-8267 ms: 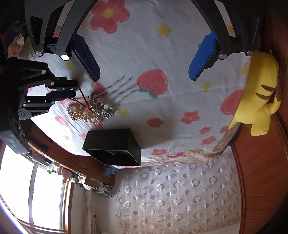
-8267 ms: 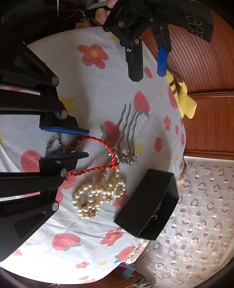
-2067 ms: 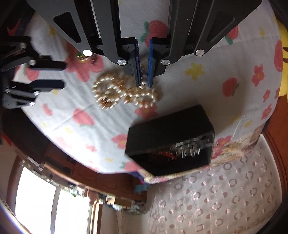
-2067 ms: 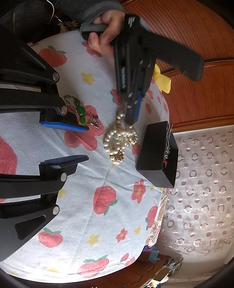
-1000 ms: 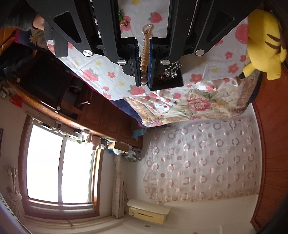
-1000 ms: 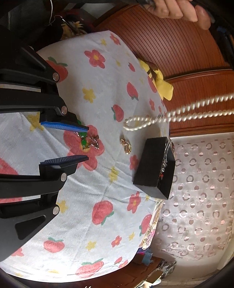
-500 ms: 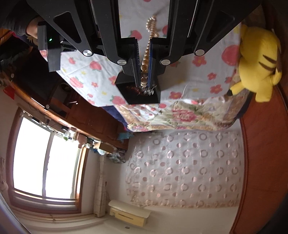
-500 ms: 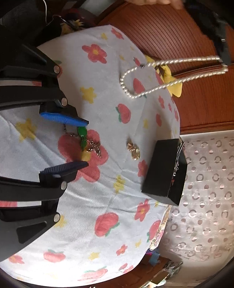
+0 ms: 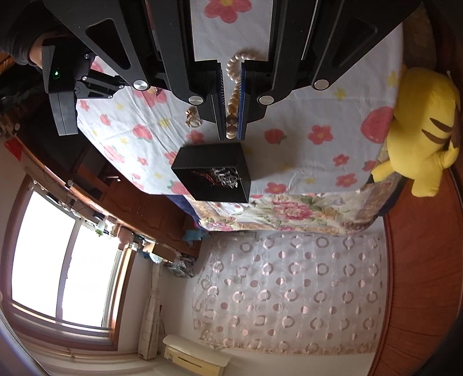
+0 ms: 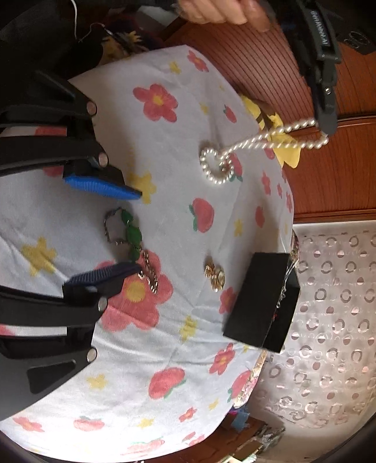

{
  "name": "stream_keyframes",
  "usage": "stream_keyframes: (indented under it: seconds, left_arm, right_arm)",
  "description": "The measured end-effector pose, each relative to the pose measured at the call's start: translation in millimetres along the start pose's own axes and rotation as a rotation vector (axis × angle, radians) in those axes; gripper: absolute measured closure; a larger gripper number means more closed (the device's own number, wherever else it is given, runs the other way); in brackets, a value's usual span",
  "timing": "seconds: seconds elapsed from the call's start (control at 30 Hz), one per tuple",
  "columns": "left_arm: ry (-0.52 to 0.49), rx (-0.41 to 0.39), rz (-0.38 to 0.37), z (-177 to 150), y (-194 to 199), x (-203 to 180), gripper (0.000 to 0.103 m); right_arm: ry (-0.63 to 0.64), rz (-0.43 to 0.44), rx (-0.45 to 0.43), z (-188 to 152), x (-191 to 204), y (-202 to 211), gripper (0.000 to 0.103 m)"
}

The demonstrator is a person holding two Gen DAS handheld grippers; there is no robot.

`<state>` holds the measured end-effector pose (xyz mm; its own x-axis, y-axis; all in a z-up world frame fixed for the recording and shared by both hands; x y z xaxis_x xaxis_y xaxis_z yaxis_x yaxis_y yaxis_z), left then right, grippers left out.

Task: Organize jewelry
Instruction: 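Hold the pearl necklace raised with the left tool while the right tool grasps the green jade pendant, then carry the pearl necklace and jade pendant into the black box, opening both tools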

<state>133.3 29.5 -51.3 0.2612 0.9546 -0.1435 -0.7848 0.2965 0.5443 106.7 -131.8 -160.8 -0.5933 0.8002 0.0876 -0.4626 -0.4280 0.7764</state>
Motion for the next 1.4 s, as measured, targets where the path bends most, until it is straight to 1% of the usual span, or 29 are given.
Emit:
stream_keyframes:
  seconds: [0.17, 0.23, 0.3, 0.33, 0.37, 0.53, 0.7, 0.83, 1.03, 1.13, 1.4]
  left_arm:
    - [0.004, 0.005, -0.003, -6, -1, 1, 0.096]
    - [0.011, 0.002, -0.001, -7, -1, 3, 0.096]
    - [0.017, 0.0, 0.0, -9, -1, 5, 0.096]
    - [0.02, -0.001, 0.0, -11, -1, 7, 0.096]
    - [0.02, -0.002, 0.002, -12, -1, 8, 0.096]
    - [0.029, -0.007, 0.004, -13, 0, 12, 0.096]
    - [0.02, -0.012, -0.001, -9, 2, 10, 0.096]
    - [0.004, -0.031, -0.009, 4, 6, 2, 0.096]
    - [-0.04, -0.073, -0.015, 37, 13, -12, 0.096]
    - [-0.06, -0.09, -0.022, 56, 13, -18, 0.096]
    - [-0.106, -0.123, -0.05, 109, -8, -36, 0.096]
  right_arm:
    - [0.034, -0.032, 0.003, 7, 4, -9, 0.052]
    - [0.041, -0.028, 0.003, 8, 6, -10, 0.059]
    - [0.056, -0.021, -0.002, 7, 10, -8, 0.079]
    - [0.06, -0.021, -0.002, 7, 11, -8, 0.081]
    - [0.068, -0.02, 0.0, 6, 12, -7, 0.09]
    - [0.089, -0.039, -0.009, 6, 12, -5, 0.09]
    - [0.078, -0.03, -0.063, 17, 5, 15, 0.09]
    - [0.078, -0.04, -0.111, 33, -4, 34, 0.09]
    - [0.101, -0.068, -0.178, 65, -22, 60, 0.09]
    - [0.128, -0.087, -0.194, 81, -28, 67, 0.09]
    - [0.194, -0.119, -0.244, 136, -43, 77, 0.09]
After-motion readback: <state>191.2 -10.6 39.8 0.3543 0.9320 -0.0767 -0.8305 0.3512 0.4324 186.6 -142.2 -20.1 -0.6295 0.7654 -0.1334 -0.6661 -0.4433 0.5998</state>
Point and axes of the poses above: each gripper's, at about its wrist camera, not at the fingertips, and y roughly against the way its jaws point, x to its left, z to its top, the point moved 9 cm from there along -y, roughly the way its jaws point, and after that the axes turned 2 degrees about -y, right-handed, at the moved point
